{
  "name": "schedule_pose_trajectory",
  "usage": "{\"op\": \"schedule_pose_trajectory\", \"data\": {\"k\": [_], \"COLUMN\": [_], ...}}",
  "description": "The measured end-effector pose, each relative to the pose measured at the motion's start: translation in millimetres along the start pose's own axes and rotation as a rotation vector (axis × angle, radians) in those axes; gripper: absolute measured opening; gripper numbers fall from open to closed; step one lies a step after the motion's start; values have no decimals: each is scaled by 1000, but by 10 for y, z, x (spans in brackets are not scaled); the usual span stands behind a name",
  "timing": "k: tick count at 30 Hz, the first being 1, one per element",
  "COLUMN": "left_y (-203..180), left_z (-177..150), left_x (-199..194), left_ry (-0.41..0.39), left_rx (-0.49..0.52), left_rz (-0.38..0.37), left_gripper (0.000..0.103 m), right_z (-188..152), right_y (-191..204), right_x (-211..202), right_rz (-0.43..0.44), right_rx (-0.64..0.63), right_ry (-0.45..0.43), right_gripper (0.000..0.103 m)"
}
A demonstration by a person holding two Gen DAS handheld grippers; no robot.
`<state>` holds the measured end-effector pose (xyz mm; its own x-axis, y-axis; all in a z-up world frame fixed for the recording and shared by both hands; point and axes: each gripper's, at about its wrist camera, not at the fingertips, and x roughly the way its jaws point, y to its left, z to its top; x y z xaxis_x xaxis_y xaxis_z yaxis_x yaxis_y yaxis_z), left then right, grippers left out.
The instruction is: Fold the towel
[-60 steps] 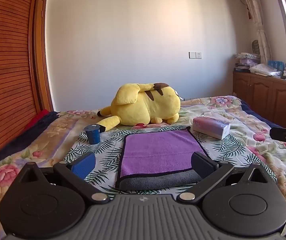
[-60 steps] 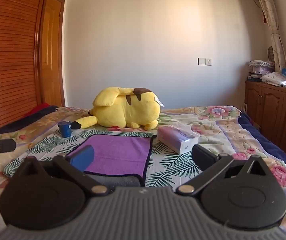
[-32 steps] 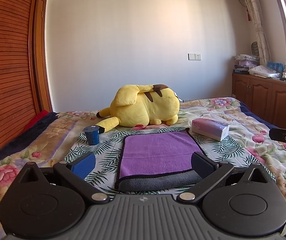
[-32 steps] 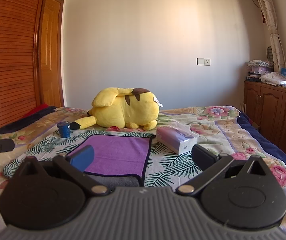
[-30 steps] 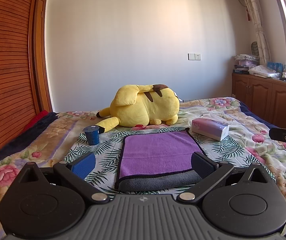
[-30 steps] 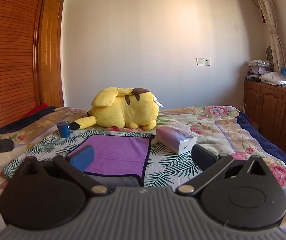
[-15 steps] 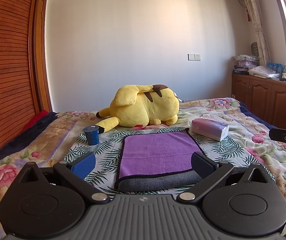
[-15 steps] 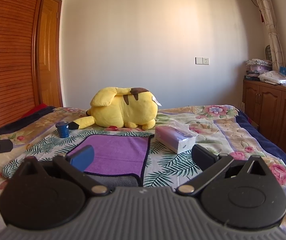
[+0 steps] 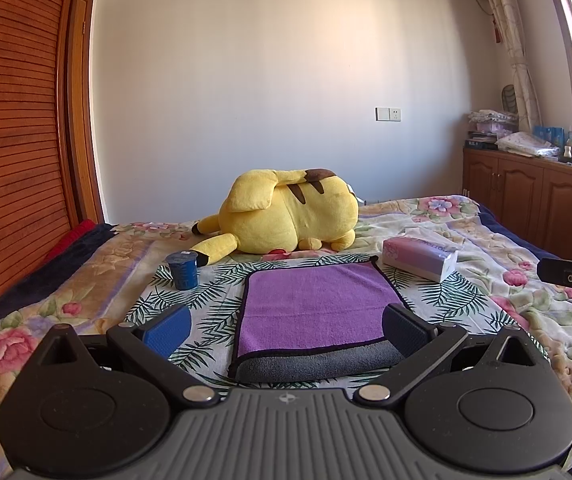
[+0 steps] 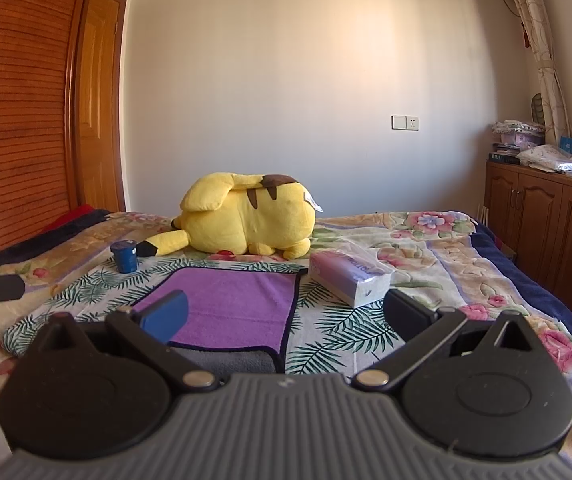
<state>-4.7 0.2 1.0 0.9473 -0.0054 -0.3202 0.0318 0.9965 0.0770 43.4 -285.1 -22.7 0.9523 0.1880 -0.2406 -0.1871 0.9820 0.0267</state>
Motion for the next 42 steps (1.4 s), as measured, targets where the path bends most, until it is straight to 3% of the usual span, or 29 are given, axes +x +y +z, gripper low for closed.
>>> {"op": "schedule_pose_trajectory", "data": {"k": [32,42], "left_y": [-9,-11], "left_z": [-1,-48], "left_x": [2,93], "left_ry": [3,50], "left_rx": [1,8], "left_rz": [-3,-9], "left_gripper": [87,87], "right_z": [5,13], "right_y": [13,74], "right_x": [1,89], "right_rz": [-2,4], "right_rx": [-2,-26], "right_ry": [1,35], "right_gripper": [103,103]}}
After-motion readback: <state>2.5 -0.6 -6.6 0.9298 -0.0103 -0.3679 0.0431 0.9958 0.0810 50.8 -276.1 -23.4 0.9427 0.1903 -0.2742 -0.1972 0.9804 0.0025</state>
